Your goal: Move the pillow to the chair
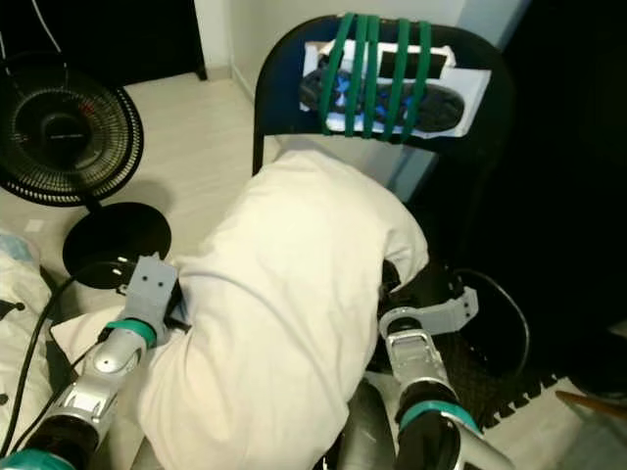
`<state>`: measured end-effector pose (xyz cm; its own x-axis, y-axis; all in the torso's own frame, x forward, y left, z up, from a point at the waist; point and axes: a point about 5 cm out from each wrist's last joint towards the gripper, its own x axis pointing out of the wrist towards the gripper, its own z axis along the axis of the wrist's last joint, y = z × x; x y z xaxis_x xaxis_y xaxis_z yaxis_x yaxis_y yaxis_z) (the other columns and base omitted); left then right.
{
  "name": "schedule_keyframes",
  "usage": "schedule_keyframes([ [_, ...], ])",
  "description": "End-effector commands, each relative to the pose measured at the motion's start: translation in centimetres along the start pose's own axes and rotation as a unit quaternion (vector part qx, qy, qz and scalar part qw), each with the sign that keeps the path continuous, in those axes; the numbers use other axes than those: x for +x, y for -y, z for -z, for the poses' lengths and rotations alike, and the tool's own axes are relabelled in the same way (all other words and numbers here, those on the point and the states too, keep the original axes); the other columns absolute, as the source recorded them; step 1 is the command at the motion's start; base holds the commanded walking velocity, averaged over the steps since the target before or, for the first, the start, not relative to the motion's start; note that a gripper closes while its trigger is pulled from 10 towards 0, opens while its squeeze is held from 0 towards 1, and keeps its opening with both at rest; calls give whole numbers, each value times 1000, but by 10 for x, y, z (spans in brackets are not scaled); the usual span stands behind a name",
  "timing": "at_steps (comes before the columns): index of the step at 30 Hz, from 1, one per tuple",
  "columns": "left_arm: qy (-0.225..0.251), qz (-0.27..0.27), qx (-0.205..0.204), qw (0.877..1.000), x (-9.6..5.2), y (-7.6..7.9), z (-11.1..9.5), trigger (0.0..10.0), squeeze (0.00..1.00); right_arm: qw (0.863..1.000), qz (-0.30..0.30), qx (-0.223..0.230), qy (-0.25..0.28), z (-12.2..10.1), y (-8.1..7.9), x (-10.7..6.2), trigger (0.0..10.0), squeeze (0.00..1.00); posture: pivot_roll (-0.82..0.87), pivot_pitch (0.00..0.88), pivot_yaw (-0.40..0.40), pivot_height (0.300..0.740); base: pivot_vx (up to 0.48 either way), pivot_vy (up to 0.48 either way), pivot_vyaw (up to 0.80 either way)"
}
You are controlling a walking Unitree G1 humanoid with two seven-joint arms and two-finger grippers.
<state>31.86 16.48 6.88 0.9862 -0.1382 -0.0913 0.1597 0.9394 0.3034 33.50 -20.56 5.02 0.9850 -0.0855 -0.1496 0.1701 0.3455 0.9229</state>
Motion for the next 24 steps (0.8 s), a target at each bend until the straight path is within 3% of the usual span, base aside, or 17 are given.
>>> schedule_keyframes([
  [1,-1,21,8,1000,-4,9,1,10000,0,999,1,22,-32,15,3,-3,10000,1000,262,187,20,588,0,0,0],
  [6,0,27,9,1000,-5,11,0,10000,0,998,5,19,-60,25,2,-3,10000,1000,261,185,23,588,0,0,0],
  [7,0,35,8,999,-5,15,-1,10000,0,994,5,-23,-108,39,2,-5,10000,0,253,178,27,588,0,0,0],
  [12,0,40,7,999,-4,17,-3,10000,0,989,10,-67,-133,45,4,-7,10000,0,249,167,23,588,0,0,0],
  [13,0,41,6,999,-4,18,-4,10000,0,987,9,-79,-138,46,6,-8,4706,0,246,161,22,588,0,0,0],
  [15,1,42,6,999,-3,18,-5,10000,0,986,8,-86,-142,46,6,-9,4706,0,246,161,22,588,0,0,0],
  [16,1,43,6,999,-3,18,-6,10000,0,985,4,-94,-143,45,7,-9,0,0,242,155,20,588,0,0,0],
  [24,-2,44,6,999,-3,20,-6,10000,0,989,21,-96,-114,27,12,-8,0,0,231,148,14,588,0,0,0],
])
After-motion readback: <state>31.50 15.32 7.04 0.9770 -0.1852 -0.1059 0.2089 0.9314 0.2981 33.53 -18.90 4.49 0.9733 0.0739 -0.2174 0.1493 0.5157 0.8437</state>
